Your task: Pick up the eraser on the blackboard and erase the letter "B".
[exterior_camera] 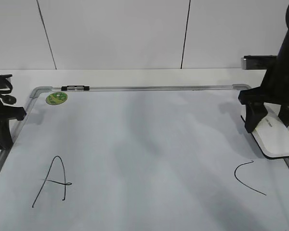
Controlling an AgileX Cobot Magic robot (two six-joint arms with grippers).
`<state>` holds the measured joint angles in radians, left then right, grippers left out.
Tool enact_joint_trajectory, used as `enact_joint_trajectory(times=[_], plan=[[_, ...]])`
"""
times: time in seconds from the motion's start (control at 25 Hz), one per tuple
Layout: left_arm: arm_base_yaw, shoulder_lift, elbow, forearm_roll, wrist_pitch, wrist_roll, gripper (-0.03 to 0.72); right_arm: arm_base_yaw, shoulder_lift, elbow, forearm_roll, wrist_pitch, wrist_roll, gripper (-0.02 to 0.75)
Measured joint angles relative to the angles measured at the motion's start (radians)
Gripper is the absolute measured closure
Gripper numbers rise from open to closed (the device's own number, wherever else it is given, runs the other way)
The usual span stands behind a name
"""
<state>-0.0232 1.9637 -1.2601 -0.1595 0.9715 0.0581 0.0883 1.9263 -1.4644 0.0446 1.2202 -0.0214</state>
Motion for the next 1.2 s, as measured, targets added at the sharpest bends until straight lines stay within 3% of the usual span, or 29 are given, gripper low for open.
enact_joint_trajectory(times=[0.36, 1.2], plan=[[0.0, 0.0, 0.0, -0.001, 0.002, 0.0, 0.664, -0.041, 0.029, 0.0, 0.017, -0.002, 0.0, 0.205], [0.0, 0.0, 0.0, -0.001, 0.004, 0.0, 0.664, -0.041, 0.089, 0.0, 0.033, -0.03, 0.0, 0.206]])
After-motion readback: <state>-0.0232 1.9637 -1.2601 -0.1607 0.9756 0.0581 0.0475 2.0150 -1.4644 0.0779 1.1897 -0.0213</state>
